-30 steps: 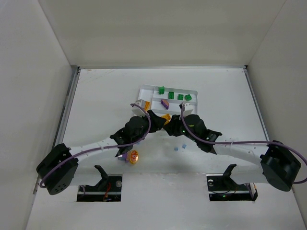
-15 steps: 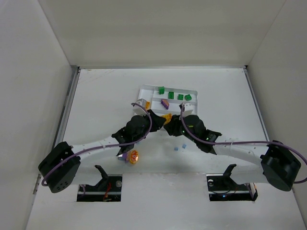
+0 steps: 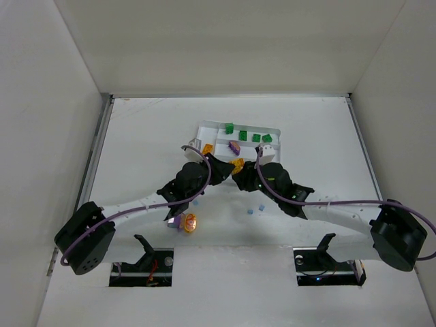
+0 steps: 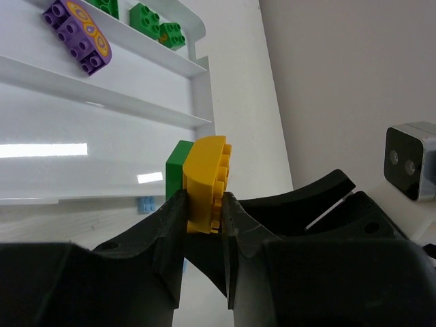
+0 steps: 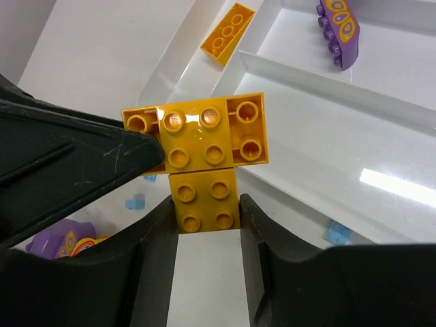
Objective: Sort the legos into containers by color
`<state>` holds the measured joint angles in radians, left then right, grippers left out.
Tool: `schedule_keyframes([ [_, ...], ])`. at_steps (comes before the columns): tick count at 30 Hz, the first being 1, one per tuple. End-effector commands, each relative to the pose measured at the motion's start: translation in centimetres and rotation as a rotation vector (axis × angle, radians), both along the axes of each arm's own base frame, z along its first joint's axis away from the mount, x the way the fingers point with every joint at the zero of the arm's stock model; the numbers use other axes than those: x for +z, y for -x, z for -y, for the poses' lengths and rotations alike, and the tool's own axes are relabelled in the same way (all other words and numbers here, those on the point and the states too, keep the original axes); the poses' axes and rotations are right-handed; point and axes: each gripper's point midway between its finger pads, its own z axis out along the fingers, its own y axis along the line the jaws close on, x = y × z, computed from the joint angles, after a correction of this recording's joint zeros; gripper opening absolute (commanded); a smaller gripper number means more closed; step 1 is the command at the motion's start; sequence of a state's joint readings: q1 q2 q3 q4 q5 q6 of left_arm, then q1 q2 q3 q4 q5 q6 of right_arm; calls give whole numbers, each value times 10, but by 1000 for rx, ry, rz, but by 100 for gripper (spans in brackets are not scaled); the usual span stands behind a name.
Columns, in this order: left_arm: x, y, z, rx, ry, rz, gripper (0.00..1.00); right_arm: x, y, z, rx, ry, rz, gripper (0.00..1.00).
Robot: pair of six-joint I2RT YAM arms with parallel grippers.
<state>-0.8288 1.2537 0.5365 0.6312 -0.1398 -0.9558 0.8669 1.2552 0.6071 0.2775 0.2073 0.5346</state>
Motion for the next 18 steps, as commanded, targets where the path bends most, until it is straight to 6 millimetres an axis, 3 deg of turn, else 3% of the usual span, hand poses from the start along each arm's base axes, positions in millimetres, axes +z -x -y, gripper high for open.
schedule_keyframes([
  [1,69,3,16,-42,238,100,12,0,-1,-5,5,24,8,16],
  [10,92,13,13,-62,296,114,11,-5,-6,-2,-21,55,6,16],
  [13,82,7,4,-26,273,104,11,-1,-6,-2,-22,46,14,16],
  [18,52,-28,-27,105,184,94,12,2,-3,1,-19,35,19,16],
])
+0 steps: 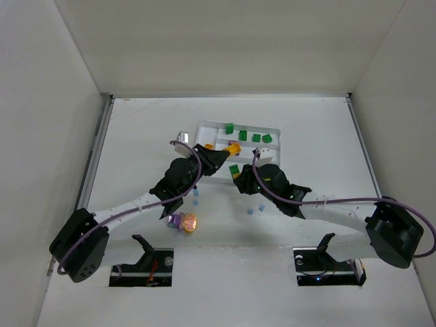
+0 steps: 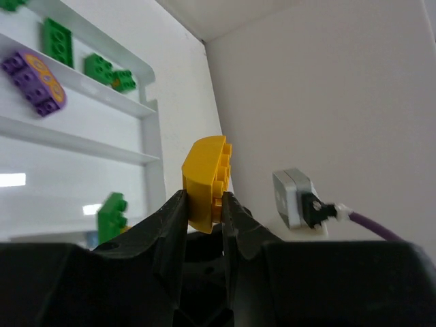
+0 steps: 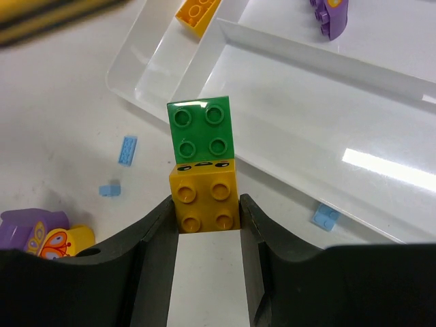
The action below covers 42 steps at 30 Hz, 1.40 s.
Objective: Sort the legos into containers by color
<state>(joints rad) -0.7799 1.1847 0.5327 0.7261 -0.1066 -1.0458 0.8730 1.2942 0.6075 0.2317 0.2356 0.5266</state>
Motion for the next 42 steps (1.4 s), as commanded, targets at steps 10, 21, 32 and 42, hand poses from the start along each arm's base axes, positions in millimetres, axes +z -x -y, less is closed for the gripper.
schedule_keyframes([
  [10,-45,-119,-78,362,-145,6,12,22,0,-5,8,-55,56,16],
  [21,-93,-200,-74,443,-179,-45,13,16,3,-8,27,-74,46,16],
  [32,-66,-183,-66,436,-284,49,48,13,1,-8,50,-100,33,16],
  [42,-30,-52,-6,127,-283,121,42,15,-1,-6,54,-136,23,16],
])
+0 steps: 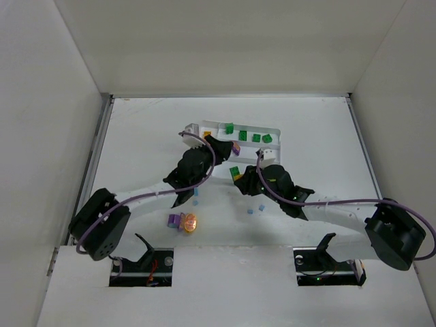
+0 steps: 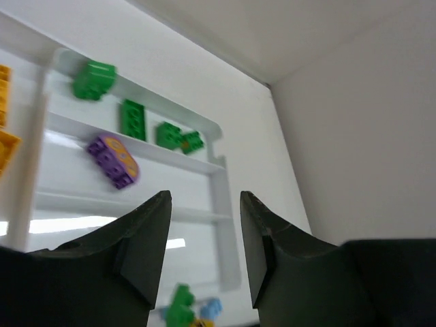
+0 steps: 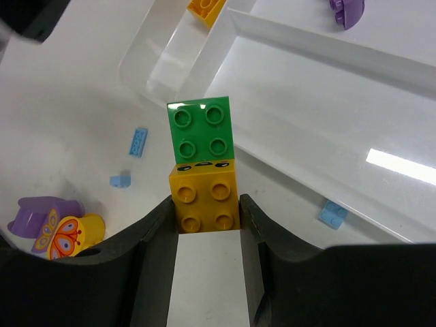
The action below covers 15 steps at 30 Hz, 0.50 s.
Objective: Sort the legos into containers by color
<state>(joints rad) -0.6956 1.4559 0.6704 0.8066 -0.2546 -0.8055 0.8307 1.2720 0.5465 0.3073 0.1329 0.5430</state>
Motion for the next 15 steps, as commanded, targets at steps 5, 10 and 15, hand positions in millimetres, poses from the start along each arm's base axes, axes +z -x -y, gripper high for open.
schedule_keyframes([
  [5,6,61,26,-162,-99,35,40,19,-5,-7,8,-71,42,16],
  [10,-7,65,26,-161,-170,8,38,22,-4,-5,1,-85,46,16],
  [15,-20,69,35,-196,-184,-14,37,22,-4,-4,-2,-84,47,16],
])
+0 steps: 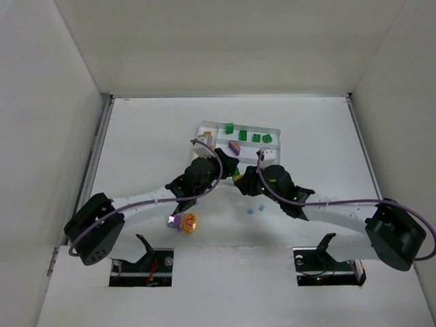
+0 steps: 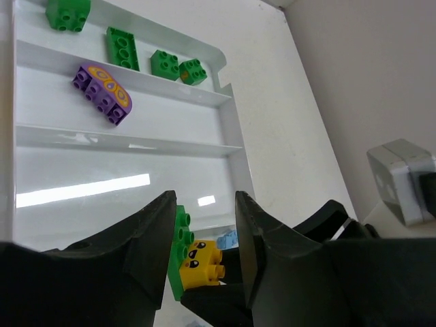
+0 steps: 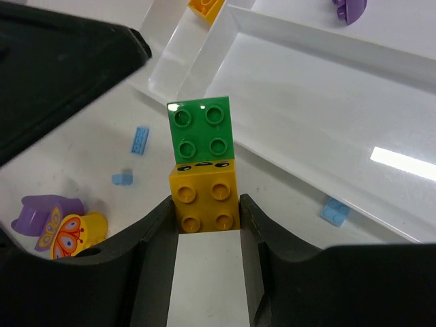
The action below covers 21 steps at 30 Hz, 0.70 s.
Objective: Sort the legos into containers by color
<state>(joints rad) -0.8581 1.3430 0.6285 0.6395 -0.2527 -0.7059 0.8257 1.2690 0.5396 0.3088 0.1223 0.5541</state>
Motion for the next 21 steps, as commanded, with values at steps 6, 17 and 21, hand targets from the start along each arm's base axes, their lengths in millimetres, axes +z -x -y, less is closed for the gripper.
schedule_keyframes([
  [6,-10,8,16,-61,-44,-5,36,25,-6,-3,-6,-79,61,16],
  [17,-32,1,11,-20,-121,-44,35,26,-7,3,-21,-83,68,16],
  [21,-34,4,22,-64,-98,-58,35,26,-7,3,-19,-84,67,16],
])
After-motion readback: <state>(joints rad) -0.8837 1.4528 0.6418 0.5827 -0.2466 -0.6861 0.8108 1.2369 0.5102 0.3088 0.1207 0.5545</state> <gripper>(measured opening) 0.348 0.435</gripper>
